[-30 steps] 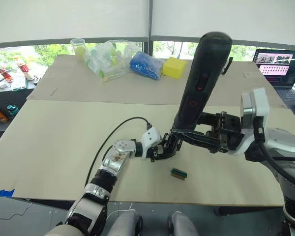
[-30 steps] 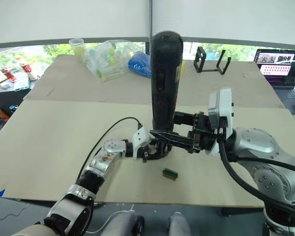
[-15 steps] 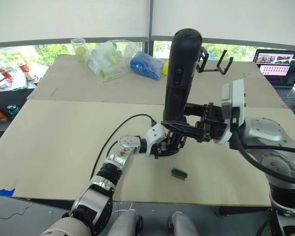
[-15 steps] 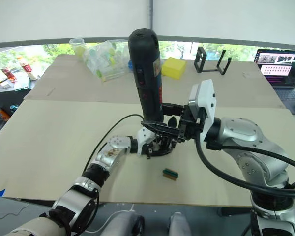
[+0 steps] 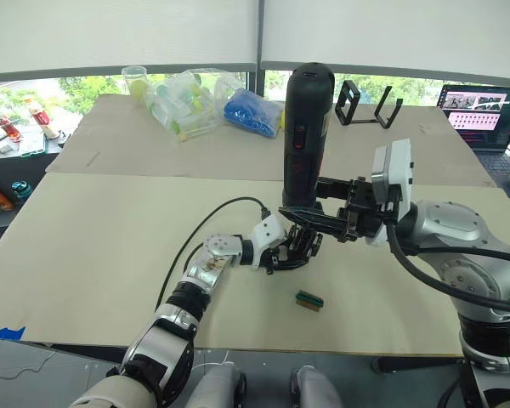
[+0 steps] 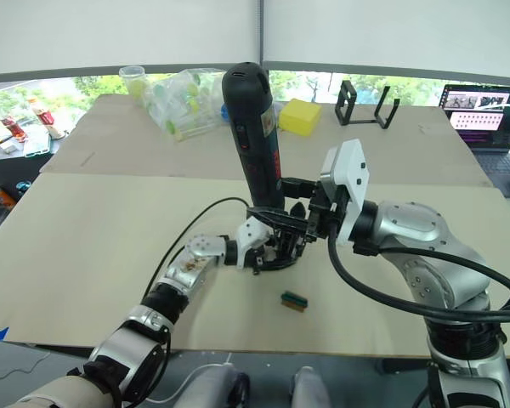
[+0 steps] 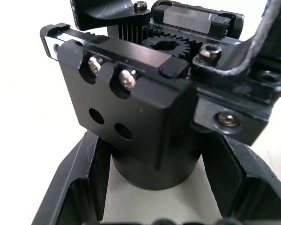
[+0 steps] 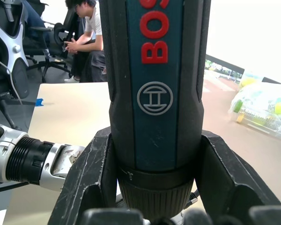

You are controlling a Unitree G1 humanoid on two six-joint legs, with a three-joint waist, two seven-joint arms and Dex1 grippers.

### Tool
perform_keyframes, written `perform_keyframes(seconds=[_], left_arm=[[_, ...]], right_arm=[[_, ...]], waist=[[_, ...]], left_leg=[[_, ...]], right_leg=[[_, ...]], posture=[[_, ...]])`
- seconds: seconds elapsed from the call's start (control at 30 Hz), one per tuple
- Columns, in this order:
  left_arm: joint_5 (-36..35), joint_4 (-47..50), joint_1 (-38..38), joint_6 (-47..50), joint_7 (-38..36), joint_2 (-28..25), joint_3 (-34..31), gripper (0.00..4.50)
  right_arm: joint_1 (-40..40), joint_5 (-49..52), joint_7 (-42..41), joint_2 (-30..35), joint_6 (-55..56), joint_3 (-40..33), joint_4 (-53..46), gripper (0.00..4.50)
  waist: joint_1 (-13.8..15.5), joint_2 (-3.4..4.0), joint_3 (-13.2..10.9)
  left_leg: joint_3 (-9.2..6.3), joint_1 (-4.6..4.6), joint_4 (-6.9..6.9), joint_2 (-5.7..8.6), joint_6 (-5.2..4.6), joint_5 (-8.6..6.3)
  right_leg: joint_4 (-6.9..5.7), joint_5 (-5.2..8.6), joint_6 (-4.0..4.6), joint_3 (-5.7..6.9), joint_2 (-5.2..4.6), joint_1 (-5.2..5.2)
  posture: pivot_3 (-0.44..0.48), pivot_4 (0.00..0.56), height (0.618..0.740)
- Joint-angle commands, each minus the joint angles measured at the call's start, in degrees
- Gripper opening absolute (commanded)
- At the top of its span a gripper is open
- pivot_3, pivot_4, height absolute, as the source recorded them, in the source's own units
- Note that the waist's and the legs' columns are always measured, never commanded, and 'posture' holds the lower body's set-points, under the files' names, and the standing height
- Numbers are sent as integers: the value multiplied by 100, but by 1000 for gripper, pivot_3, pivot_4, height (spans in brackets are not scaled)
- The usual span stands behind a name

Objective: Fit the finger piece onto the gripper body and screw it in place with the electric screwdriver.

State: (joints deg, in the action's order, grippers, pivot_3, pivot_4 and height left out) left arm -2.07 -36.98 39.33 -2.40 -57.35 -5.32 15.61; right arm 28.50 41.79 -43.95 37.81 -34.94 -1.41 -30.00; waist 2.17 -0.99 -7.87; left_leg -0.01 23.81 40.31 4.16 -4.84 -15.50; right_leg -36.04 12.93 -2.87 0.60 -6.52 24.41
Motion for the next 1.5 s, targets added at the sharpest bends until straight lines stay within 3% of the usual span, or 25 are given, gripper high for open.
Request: perform_keyframes(seconds=[0.03, 1.5], left_arm=[[-24, 188, -18, -81, 5, 15, 6, 2301], [-55, 303, -41, -24, 14, -2, 8, 2301]], right_arm=[[53, -12, -53, -54, 260, -149, -130, 1914], [-248, -173, -326, -212, 236, -185, -175, 1914]], waist=[[0, 0, 0], [-7, 0, 0]], left_leg=[[0, 0, 0, 0, 0, 0], [0, 0, -2, 0, 1, 0]], right_leg=[[0, 0, 0, 0, 0, 0], [-1, 0, 0, 1, 2, 2]], posture=[[0, 150, 740], [0, 150, 740]])
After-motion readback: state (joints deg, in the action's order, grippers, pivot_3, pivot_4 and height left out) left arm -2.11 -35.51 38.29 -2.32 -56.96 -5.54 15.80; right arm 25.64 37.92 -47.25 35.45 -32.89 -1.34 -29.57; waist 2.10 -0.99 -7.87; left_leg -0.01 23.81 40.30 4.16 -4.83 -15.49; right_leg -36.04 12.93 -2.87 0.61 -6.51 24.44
